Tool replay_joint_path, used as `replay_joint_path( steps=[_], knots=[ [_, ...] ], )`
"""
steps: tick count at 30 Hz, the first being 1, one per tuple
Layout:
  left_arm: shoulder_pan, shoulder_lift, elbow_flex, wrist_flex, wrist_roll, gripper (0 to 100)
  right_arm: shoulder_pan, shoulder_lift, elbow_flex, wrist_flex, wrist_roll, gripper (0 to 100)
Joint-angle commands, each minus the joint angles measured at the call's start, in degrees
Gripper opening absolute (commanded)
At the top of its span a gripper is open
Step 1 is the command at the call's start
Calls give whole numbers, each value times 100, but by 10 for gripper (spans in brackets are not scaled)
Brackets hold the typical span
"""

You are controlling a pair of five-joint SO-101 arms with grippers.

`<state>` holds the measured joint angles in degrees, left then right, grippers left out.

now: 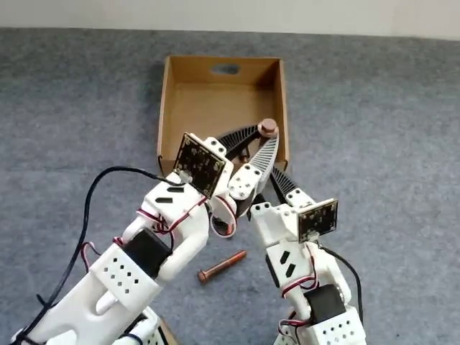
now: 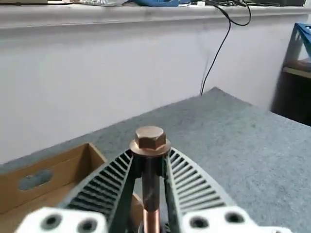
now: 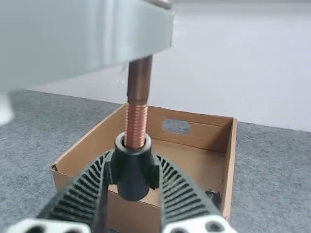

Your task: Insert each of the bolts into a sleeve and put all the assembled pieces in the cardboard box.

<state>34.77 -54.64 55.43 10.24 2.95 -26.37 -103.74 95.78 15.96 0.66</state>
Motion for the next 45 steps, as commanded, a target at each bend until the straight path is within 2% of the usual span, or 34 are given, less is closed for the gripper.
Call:
replay_joint_path(
  steps=[1,13,15,19,21,32,40,45],
  knots=[
    [-215,-66,127,-132,-53,7,-22,-119,286,-145,-26,7],
    [-400,-75,567,-44,-26,7,-22,-119,382,-145,-26,7],
    [-435,-75,505,290,290,13,-22,-119,400,-145,-26,7],
    [-716,-75,268,932,1213,123,-40,-119,400,-145,-26,7],
    [-813,-75,154,1240,1512,146,-40,-119,400,-145,-26,7],
    [-796,-75,-655,2804,1547,150,-22,-110,409,-145,-26,7],
    [-796,-84,-699,2989,1521,151,-13,-101,418,-136,-26,7],
    [-646,-532,-699,3288,1029,151,-13,-119,488,-136,-26,7]
  ],
)
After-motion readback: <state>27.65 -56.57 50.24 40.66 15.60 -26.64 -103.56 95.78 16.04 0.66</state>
